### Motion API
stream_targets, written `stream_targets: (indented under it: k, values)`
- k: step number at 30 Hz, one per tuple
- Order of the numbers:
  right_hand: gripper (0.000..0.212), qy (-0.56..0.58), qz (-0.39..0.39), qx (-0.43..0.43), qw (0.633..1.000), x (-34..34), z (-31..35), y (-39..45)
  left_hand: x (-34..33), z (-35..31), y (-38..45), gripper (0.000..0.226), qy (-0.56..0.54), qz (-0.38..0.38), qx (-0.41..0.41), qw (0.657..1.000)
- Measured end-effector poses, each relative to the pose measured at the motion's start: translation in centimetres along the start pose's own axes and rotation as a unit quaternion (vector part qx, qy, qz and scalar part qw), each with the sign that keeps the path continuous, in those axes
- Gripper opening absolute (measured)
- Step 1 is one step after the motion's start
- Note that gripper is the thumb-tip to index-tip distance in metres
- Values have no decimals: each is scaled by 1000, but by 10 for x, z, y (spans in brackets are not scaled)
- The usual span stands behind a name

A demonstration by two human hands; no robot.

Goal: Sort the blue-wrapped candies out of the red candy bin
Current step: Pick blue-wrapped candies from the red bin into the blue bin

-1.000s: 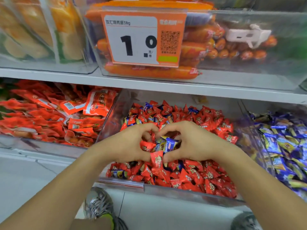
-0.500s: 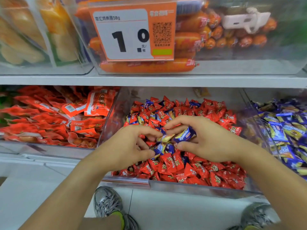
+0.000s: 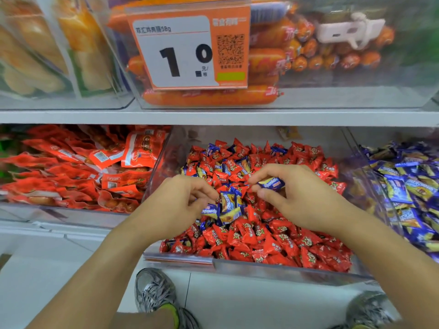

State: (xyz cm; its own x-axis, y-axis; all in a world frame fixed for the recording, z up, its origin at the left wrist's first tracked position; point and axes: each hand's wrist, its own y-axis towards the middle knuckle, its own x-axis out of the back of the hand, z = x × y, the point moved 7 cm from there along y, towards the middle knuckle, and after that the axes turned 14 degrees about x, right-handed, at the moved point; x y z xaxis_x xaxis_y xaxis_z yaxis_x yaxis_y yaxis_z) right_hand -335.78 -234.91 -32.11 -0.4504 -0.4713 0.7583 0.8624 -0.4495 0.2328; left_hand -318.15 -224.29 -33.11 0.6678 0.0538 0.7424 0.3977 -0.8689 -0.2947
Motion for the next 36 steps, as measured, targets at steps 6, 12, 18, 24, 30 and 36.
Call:
stream_targets:
  k: [6,12,18,24,30,36]
  values:
    - [14,-12,-5,22,1000,-6,10,6,-20,-12,2,14,28,5,-14,1000]
    - [22,-35,4,29,999,-17,10,20,-33,-22,0,32,94,53,-35,994]
    - [34,-51,71,7,996,-35,-4,34,-6,-12,-2,9,84,-33,-23,996]
    - [42,-97,170,-7,981,-55,-9,37,-5,-3,2,20,75,-41,13,996]
    - [19,-60,111,-6,992,-43,-9,31,-26,-13,16,29,117,-16,5,993]
    - [20,-67,78,-4,995,-23,-7,24,-30,-14,22,17,148,-46,4,988]
